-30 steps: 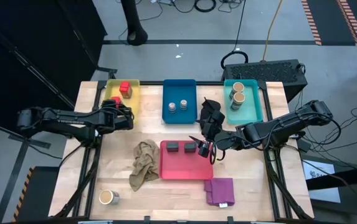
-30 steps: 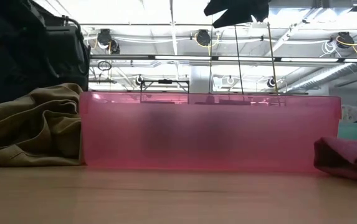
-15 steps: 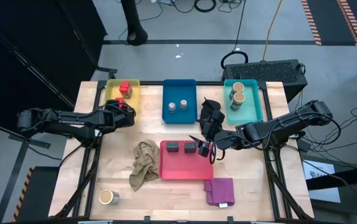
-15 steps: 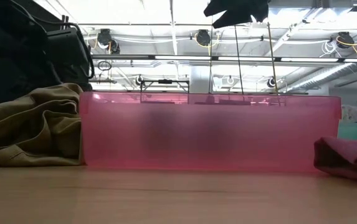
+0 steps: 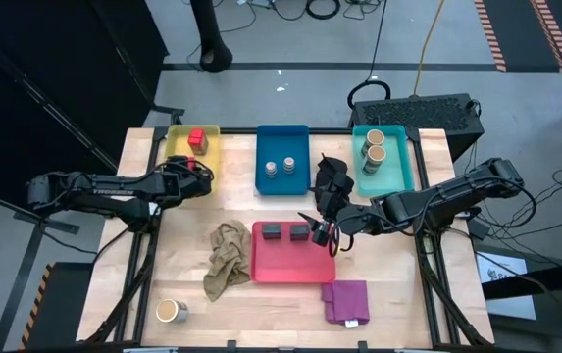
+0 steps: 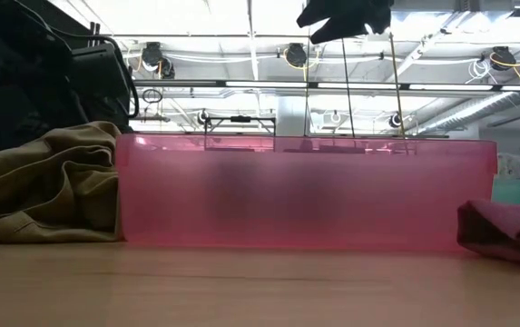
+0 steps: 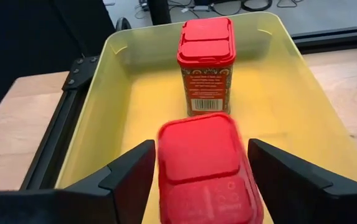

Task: Sort spices by type
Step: Put the red seasoning can into the yellow bin

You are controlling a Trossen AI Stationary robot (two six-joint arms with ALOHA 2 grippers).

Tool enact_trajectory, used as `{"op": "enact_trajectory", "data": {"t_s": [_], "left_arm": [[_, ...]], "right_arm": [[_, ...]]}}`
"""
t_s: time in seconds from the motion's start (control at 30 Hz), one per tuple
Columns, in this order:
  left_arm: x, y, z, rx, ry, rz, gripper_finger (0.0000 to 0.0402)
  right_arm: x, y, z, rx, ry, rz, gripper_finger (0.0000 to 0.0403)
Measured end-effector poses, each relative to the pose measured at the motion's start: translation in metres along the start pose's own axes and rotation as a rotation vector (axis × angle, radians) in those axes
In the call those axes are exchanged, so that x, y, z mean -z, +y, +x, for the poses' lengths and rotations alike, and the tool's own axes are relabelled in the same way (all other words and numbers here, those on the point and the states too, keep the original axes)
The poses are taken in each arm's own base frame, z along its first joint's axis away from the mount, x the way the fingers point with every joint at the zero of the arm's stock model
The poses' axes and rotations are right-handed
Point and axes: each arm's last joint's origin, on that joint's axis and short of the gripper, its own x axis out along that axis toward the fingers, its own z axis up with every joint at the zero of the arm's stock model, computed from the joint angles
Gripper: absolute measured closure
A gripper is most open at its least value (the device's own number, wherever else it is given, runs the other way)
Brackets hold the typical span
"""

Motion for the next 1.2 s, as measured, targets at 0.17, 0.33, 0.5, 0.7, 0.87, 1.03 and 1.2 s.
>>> {"op": "enact_trajectory", "data": {"t_s": [0.17, 0.33, 0.5, 0.7, 0.87, 1.03, 1.2], "left_arm": [[0.000, 0.000, 0.000, -0.001, 0.000, 0.006, 0.0138], [-0.005, -0.002, -0.003, 0.023, 0.012, 0.061, 0.0136], [-0.018, -0.008, -0.010, 0.080, 0.036, 0.134, 0.0135], [-0.036, -0.012, -0.018, 0.086, 0.032, 0.198, 0.0134], [-0.049, -0.005, -0.023, 0.026, 0.084, 0.227, 0.0154], [-0.051, 0.006, -0.014, 0.010, 0.268, 0.215, 0.0247], [-0.053, 0.010, -0.009, -0.005, 0.295, 0.212, 0.0380]], "right_arm": [[0.001, 0.000, 0.000, 0.002, 0.009, -0.004, 0.0094], [0.001, 0.000, 0.000, 0.003, 0.010, -0.004, 0.0094], [0.001, 0.000, 0.000, 0.003, 0.011, -0.005, 0.0094], [0.001, 0.000, 0.000, 0.003, 0.011, 0.005, 0.0094], [0.001, 0.000, 0.000, 0.003, 0.011, 0.004, 0.0094], [0.001, 0.000, 0.000, 0.003, 0.012, 0.002, 0.0094], [0.001, 0.000, 0.000, 0.003, 0.012, -0.006, 0.0094]]}}
